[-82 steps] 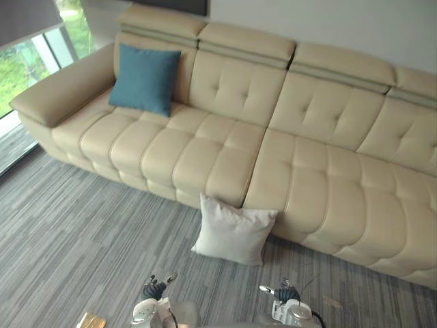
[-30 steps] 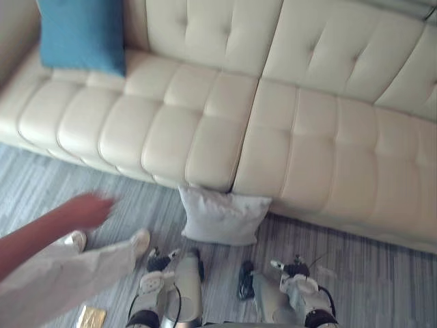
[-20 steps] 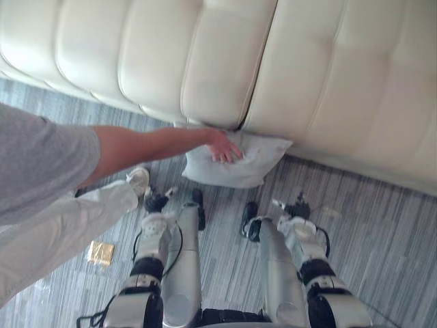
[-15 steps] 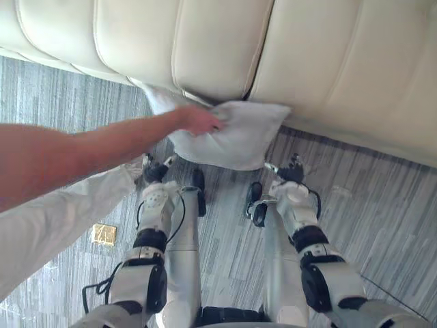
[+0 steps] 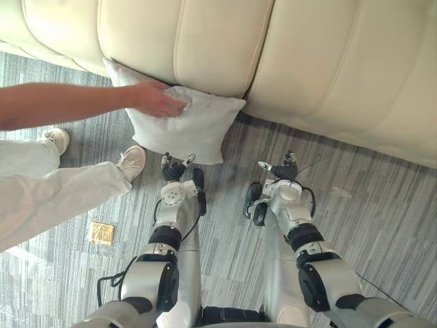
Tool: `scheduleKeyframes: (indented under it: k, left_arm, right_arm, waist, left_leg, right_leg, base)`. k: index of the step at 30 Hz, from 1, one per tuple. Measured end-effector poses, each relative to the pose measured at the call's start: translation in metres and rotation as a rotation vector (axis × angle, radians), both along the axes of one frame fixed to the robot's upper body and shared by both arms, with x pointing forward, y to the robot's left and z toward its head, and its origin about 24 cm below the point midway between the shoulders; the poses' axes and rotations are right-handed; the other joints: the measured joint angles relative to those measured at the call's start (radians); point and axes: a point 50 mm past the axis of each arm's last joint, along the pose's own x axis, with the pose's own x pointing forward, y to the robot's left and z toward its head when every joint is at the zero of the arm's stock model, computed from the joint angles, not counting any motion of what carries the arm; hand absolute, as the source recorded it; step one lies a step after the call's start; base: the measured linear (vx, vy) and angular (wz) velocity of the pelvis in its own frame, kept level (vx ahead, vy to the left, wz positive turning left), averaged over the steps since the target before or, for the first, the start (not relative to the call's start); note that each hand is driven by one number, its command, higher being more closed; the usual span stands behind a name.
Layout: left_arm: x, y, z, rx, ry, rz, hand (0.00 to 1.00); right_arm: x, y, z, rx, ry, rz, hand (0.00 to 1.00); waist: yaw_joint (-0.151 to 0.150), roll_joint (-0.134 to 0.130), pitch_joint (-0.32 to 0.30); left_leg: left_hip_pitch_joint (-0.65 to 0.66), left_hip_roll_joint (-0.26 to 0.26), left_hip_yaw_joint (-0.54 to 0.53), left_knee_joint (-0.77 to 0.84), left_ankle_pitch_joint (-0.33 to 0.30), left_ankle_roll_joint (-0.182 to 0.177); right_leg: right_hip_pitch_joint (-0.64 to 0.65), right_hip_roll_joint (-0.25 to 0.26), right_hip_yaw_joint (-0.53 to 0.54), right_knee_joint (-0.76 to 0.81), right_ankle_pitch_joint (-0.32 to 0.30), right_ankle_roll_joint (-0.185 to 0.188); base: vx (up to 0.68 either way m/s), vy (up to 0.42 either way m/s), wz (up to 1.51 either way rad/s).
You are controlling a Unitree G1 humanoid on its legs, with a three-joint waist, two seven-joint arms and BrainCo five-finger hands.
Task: Pick up cushions and gather them together orderly.
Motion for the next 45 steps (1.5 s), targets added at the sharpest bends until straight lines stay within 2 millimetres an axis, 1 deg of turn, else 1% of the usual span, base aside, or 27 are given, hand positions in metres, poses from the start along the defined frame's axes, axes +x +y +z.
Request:
scheduleKeyframes:
  k: [1,4,6,8,10,11,13,14,15,16,18,19,20,21,22,23,26,28,31,34,38,41,45]
  left_arm:
    - [-0.004,-0.001,-0.005,0.004,0.012,-0.003,0.0]
    - [-0.012,-0.002,-0.012,-0.007,0.017,0.002,0.0]
    - [-0.02,-0.001,-0.02,-0.016,0.036,0.01,0.0]
    - [-0.032,0.001,-0.032,-0.023,0.066,0.019,0.0]
    - [-0.049,0.004,-0.047,-0.023,0.103,0.011,0.0]
    - [-0.054,0.005,-0.052,-0.022,0.113,0.005,0.0]
    - [-0.069,0.005,-0.064,-0.012,0.147,-0.024,0.0]
    - [-0.076,0.005,-0.071,-0.01,0.171,-0.036,0.0]
    - [-0.088,0.005,-0.081,-0.007,0.208,-0.054,0.0]
    - [-0.094,0.006,-0.086,-0.007,0.228,-0.057,0.0]
    - [-0.114,0.01,-0.103,-0.01,0.308,-0.053,0.0]
    - [-0.127,0.012,-0.113,-0.011,0.355,-0.058,0.0]
    - [-0.137,0.014,-0.122,-0.01,0.396,-0.058,0.0]
    - [-0.145,0.015,-0.128,-0.009,0.428,-0.058,0.0]
    - [-0.157,0.017,-0.137,-0.015,0.478,-0.055,0.0]
    - [-0.164,0.018,-0.141,-0.013,0.507,-0.053,0.0]
    - [-0.185,0.019,-0.155,-0.008,0.594,-0.06,0.0]
    - [-0.187,0.018,-0.157,-0.014,0.609,-0.075,0.0]
    - [-0.194,0.021,-0.161,-0.006,0.644,-0.072,0.0]
    - [-0.198,0.021,-0.164,-0.005,0.663,-0.073,0.0]
    - [-0.201,0.022,-0.165,-0.014,0.673,-0.078,0.0]
    - [-0.202,0.021,-0.166,-0.015,0.682,-0.08,0.0]
    - [-0.202,0.021,-0.166,-0.011,0.682,-0.084,0.0]
  right_arm:
    - [-0.005,-0.001,-0.008,0.002,0.017,-0.003,0.0]
    - [-0.016,-0.003,-0.022,0.011,0.054,-0.006,0.0]
    - [-0.026,-0.004,-0.036,0.018,0.091,-0.006,0.0]
    - [-0.04,-0.006,-0.047,0.025,0.115,-0.006,0.0]
    - [-0.058,-0.01,-0.063,0.016,0.151,0.002,0.0]
    - [-0.065,-0.012,-0.068,0.014,0.166,0.005,0.0]
    - [-0.086,-0.017,-0.085,0.012,0.222,-0.001,0.0]
    - [-0.098,-0.02,-0.095,0.016,0.26,-0.006,0.0]
    - [-0.116,-0.022,-0.109,0.022,0.315,-0.007,0.0]
    - [-0.124,-0.024,-0.114,0.023,0.341,-0.007,0.0]
    - [-0.151,-0.028,-0.132,0.023,0.425,-0.015,0.0]
    - [-0.167,-0.033,-0.14,0.028,0.47,-0.033,0.0]
    - [-0.179,-0.035,-0.147,0.034,0.505,-0.041,0.0]
    - [-0.186,-0.037,-0.151,0.039,0.529,-0.049,0.0]
    - [-0.197,-0.039,-0.157,0.049,0.569,-0.063,0.0]
    - [-0.202,-0.037,-0.161,0.062,0.591,-0.069,0.0]
    - [-0.213,-0.033,-0.168,0.062,0.644,-0.046,0.0]
    - [-0.216,-0.031,-0.171,0.078,0.659,-0.041,0.0]
    - [-0.221,-0.028,-0.174,0.101,0.681,-0.04,0.0]
    - [-0.227,-0.029,-0.178,0.106,0.709,-0.045,0.0]
    - [-0.23,-0.028,-0.181,0.117,0.728,-0.032,0.0]
    - [-0.231,-0.027,-0.182,0.12,0.736,-0.026,0.0]
    - [-0.227,-0.027,-0.181,0.119,0.729,-0.017,0.0]
  waist:
    - [0.0,0.0,-0.001]
    - [0.0,0.001,-0.002]
    - [-0.001,0.002,-0.002]
    - [0.0,0.002,-0.002]
    - [0.0,0.001,-0.004]
    - [-0.002,0.001,-0.005]
    - [-0.002,0.002,-0.023]
    - [-0.002,0.001,-0.043]
    - [-0.002,0.0,-0.079]
    - [-0.001,-0.001,-0.097]
    - [-0.003,0.0,-0.183]
    - [-0.004,0.002,-0.229]
    - [-0.004,0.002,-0.261]
    - [-0.004,0.002,-0.285]
    - [-0.005,0.001,-0.319]
    - [-0.005,0.001,-0.338]
    - [-0.006,0.003,-0.396]
    - [-0.008,0.002,-0.399]
    - [-0.008,0.003,-0.425]
    - [-0.011,-0.001,-0.444]
    - [-0.013,-0.001,-0.45]
    - [-0.017,-0.002,-0.452]
    - [-0.018,-0.002,-0.453]
  left_leg:
    - [0.043,-0.002,0.003,-0.032,0.008,-0.001]
    - [0.109,-0.009,0.007,-0.094,0.029,-0.003]
    - [0.154,-0.011,0.012,-0.136,0.042,-0.006]
    - [0.218,-0.012,0.021,-0.184,0.053,-0.008]
    - [0.319,-0.018,0.035,-0.253,0.069,-0.009]
    - [0.355,-0.022,0.036,-0.28,0.076,-0.01]
    - [0.437,-0.029,0.037,-0.352,0.093,-0.016]
    - [0.467,-0.03,0.035,-0.387,0.102,-0.018]
    - [0.505,-0.032,0.035,-0.427,0.112,-0.022]
    - [0.523,-0.037,0.035,-0.44,0.115,-0.025]
    - [0.553,-0.042,0.034,-0.474,0.12,-0.027]
    - [0.586,-0.043,0.033,-0.497,0.121,-0.028]
    - [0.619,-0.045,0.033,-0.52,0.121,-0.028]
    - [0.641,-0.046,0.034,-0.534,0.121,-0.028]
    - [0.672,-0.048,0.035,-0.557,0.121,-0.029]
    - [0.686,-0.049,0.035,-0.566,0.121,-0.029]
    - [0.715,-0.047,0.036,-0.596,0.122,-0.031]
    - [0.747,-0.046,0.035,-0.611,0.123,-0.031]
    - [0.778,-0.052,0.036,-0.632,0.126,-0.029]
    - [0.794,-0.061,0.033,-0.665,0.145,-0.024]
    - [0.832,-0.07,0.032,-0.72,0.176,-0.021]
    - [0.858,-0.081,0.019,-0.761,0.201,-0.017]
    - [0.824,-0.108,-0.039,-0.76,0.22,-0.01]
  right_leg:
    - [0.041,0.0,-0.001,-0.03,0.008,-0.002]
    - [0.103,0.0,-0.003,-0.085,0.025,-0.003]
    - [0.144,0.001,-0.004,-0.123,0.035,-0.005]
    - [0.202,0.002,-0.003,-0.165,0.047,-0.007]
    - [0.292,0.001,0.001,-0.219,0.057,-0.004]
    - [0.324,0.001,0.001,-0.24,0.062,-0.004]
    - [0.402,0.002,-0.004,-0.302,0.074,-0.004]
    - [0.433,0.004,-0.007,-0.334,0.081,-0.002]
    - [0.469,0.005,-0.01,-0.371,0.087,-0.002]
    - [0.483,0.003,-0.012,-0.383,0.089,-0.002]
    - [0.515,0.004,-0.02,-0.418,0.09,-0.002]
    - [0.552,0.005,-0.024,-0.446,0.091,0.0]
    - [0.589,0.005,-0.027,-0.47,0.091,0.001]
    - [0.611,0.006,-0.029,-0.487,0.092,0.002]
    - [0.64,0.006,-0.03,-0.513,0.094,0.004]
    - [0.654,0.006,-0.032,-0.528,0.096,0.006]
    - [0.699,0.008,-0.036,-0.577,0.109,0.009]
    - [0.738,0.009,-0.042,-0.6,0.117,0.01]
    - [0.776,0.006,-0.043,-0.635,0.129,0.017]
    - [0.787,0.001,-0.051,-0.653,0.137,0.019]
    - [0.808,-0.004,-0.056,-0.683,0.154,0.024]
    - [0.82,-0.012,-0.064,-0.684,0.153,0.026]
    - [0.815,-0.029,-0.126,-0.679,0.148,0.033]
  base:
    - [0.02,-0.055,0.04]
    - [0.01,-0.033,0.05]
    - [0.0,-0.014,0.02]
    - [0.02,-0.014,-0.02]
    - [0.06,-0.036,-0.03]
    - [0.06,-0.038,0.03]
    - [0.07,-0.043,0.07]
    - [0.11,-0.05,0.08]
    - [0.11,-0.04,0.06]
    - [0.13,-0.021,0.05]
    - [0.14,-0.014,0.04]
    - [0.19,-0.024,0.06]
    - [0.22,-0.024,0.06]
    - [0.19,-0.015,0.04]
    - [0.13,-0.007,0.03]
    - [0.11,0.0,0.02]
    - [0.1,0.005,0.01]
    - [0.08,0.005,0.05]
    - [0.01,0.005,0.0]
    - [0.0,0.02,0.07]
    - [-0.03,0.013,0.03]
    - [-0.04,0.009,0.13]
    - [-0.06,0.011,0.48]
